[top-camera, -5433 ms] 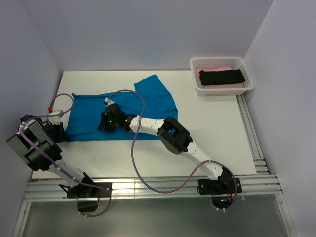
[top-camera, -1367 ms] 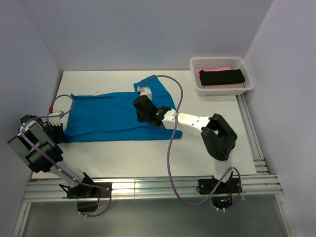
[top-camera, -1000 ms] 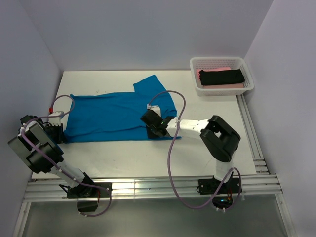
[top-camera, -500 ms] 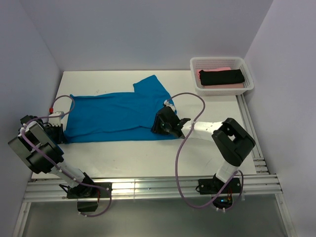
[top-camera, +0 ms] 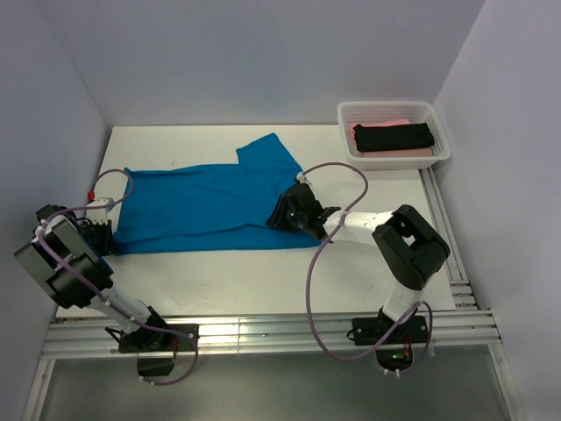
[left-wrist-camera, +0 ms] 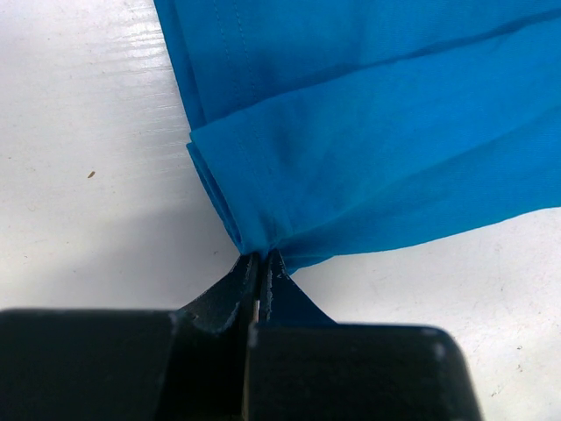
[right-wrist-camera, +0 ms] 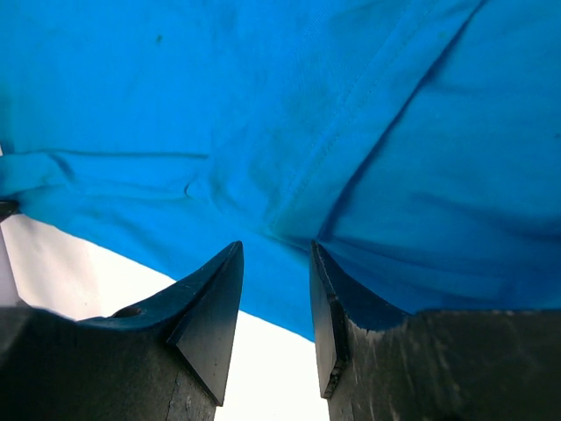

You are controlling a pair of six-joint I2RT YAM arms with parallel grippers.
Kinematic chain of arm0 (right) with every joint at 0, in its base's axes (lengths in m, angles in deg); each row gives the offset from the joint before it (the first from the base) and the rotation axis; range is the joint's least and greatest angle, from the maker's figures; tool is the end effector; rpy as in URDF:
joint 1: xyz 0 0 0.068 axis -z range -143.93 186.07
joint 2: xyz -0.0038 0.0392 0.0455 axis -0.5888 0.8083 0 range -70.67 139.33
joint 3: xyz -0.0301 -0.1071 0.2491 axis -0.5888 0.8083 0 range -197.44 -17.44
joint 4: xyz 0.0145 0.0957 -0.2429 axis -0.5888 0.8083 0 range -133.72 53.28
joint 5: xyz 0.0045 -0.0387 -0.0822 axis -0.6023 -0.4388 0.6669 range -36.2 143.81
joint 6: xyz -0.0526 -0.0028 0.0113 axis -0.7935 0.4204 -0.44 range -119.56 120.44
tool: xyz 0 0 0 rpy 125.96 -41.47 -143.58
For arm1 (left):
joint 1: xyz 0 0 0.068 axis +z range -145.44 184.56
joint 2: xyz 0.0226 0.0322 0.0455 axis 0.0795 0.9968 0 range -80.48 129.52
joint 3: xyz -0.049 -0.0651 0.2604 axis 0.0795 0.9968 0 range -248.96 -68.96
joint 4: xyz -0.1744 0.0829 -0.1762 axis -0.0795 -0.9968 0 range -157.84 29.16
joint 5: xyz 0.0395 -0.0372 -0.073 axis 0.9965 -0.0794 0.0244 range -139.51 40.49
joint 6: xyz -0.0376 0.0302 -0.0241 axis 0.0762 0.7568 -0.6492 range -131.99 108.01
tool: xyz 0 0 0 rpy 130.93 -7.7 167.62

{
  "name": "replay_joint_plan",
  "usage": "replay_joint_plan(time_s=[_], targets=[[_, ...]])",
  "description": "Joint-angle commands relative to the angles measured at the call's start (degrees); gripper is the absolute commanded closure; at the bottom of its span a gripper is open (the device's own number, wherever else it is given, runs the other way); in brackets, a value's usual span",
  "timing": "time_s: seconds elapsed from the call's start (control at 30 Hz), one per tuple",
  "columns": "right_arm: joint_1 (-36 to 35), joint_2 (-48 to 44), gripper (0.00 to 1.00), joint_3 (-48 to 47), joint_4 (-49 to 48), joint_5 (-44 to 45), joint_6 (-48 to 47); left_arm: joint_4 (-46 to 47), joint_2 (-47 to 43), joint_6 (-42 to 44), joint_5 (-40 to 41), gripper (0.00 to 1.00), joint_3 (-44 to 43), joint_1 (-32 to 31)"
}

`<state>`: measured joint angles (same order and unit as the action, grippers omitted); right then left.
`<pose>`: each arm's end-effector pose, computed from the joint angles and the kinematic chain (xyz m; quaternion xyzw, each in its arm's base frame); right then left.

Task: Roll the t-shirts
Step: Fold the tshirt

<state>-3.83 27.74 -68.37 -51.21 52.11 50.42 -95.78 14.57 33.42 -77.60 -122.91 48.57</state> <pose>0.2698 0.2269 0.1643 0.0733 0.9032 0.3081 0.2897 0.2222 0.1913 0.1584 0.0412 0.9625 -0.0883 0.2533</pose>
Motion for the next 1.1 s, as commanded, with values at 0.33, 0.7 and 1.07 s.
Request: replay_joint_plan(time_s=[0.33, 0.7, 1.07], targets=[[1.0, 3.8, 0.51, -0.4, -3.7, -0.1, 2.1, -1.4, -1.4, 1.4, 2.0, 1.00, 0.0, 0.2], [1.5, 6.1, 0.87, -2.4, -5.4, -1.2, 2.1, -1.7, -1.1, 1.3, 2.2, 1.00, -0.5, 0.2], [2.8, 9.1, 0.99, -10.8, -5.2, -2.3, -0.1, -1.8, -0.7, 1.3, 2.6, 1.00, -1.0, 0.2]])
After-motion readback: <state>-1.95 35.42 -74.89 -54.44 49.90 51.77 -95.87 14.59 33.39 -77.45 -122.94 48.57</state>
